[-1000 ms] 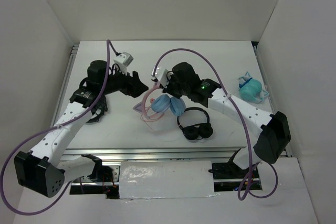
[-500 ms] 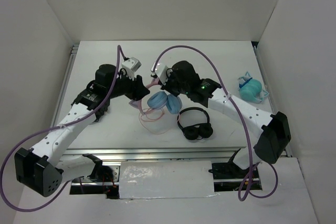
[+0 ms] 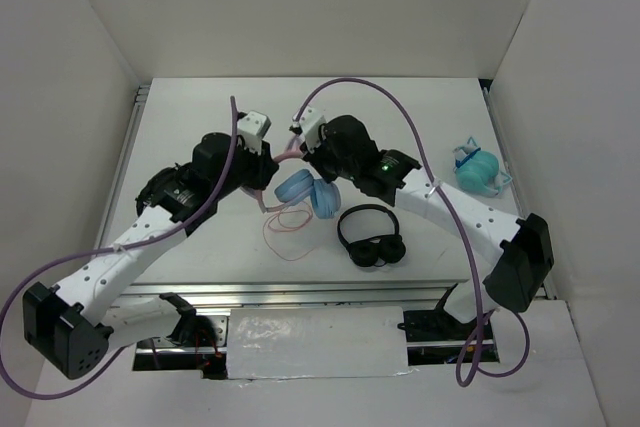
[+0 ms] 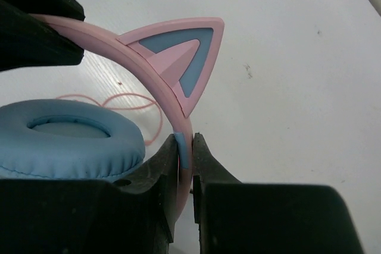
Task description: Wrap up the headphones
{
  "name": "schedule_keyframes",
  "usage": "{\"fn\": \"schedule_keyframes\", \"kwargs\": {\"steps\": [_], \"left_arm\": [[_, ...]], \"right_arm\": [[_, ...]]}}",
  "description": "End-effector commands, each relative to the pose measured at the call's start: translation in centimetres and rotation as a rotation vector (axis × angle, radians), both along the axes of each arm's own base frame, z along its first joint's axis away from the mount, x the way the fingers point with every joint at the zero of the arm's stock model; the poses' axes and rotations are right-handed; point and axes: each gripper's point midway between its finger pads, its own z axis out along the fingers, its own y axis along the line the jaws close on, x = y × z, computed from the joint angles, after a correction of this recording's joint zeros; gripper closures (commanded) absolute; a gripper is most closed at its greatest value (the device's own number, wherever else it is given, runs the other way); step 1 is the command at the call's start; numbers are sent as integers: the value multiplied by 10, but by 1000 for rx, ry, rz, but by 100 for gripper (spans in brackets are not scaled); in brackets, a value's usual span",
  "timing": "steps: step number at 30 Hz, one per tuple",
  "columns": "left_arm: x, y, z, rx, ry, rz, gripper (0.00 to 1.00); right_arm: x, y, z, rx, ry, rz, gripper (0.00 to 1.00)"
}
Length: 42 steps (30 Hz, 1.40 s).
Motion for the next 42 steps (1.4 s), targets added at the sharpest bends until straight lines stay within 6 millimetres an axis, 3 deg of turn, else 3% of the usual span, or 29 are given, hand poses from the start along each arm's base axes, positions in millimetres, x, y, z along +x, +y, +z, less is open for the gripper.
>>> {"fn": "schedule_keyframes", "kwargs": {"steps": [1, 3, 4, 5, 8, 9, 11, 14, 15, 17, 20, 23, 28, 35, 36, 38, 39, 40, 42], "left_arm": [[0, 9, 27, -137, -74, 138, 100], [-4, 18, 44, -188, -122, 180, 100], [-7, 27, 53, -208, -154, 216, 100], [-8, 32, 56, -217, -167, 238, 100], [-17, 45, 71, -268, -226, 277, 100], [-19, 48, 74, -278, -239, 284, 100], [-23, 51, 77, -287, -259, 283, 100], [-25, 57, 77, -272, -266, 301, 100], [-23, 58, 79, -268, -267, 313, 100], [-21, 61, 75, -249, -253, 330, 100], [-20, 62, 78, -261, -262, 345, 100], [-20, 62, 82, -272, -273, 340, 100], [-20, 61, 83, -280, -269, 343, 100], [-21, 60, 81, -305, -266, 342, 100], [-21, 60, 81, -308, -267, 344, 100], [-22, 59, 82, -315, -267, 337, 100], [-22, 60, 82, -322, -267, 347, 100], [-22, 61, 80, -326, -262, 355, 100], [-20, 64, 78, -349, -249, 390, 100]], "right_arm": [[12, 22, 91, 378, -111, -142, 88], [11, 21, 92, 391, -112, -151, 77], [9, 19, 95, 394, -115, -150, 65], [6, 19, 92, 382, -100, -132, 63], [-4, 16, 97, 385, -103, -95, 42], [-9, 13, 103, 401, -109, -90, 28], [-14, 9, 111, 409, -129, -73, 25], [-29, -8, 133, 412, -197, -28, 7], [-33, -11, 131, 402, -204, -16, 0], [-44, -22, 126, 344, -205, 29, 0], [-69, -26, 96, 248, -149, 149, 0], [-78, -26, 74, 214, -113, 188, 0], [-71, -18, 49, 174, -38, 159, 0], [-53, 13, 34, 183, -3, 143, 2], [-51, 17, 37, 209, -3, 132, 5], [-49, 24, 34, 225, 16, 119, 21], [-45, 28, 39, 256, 0, 107, 31], [-45, 31, 39, 270, 3, 96, 51], [-44, 39, 45, 331, 10, 69, 65]]}}
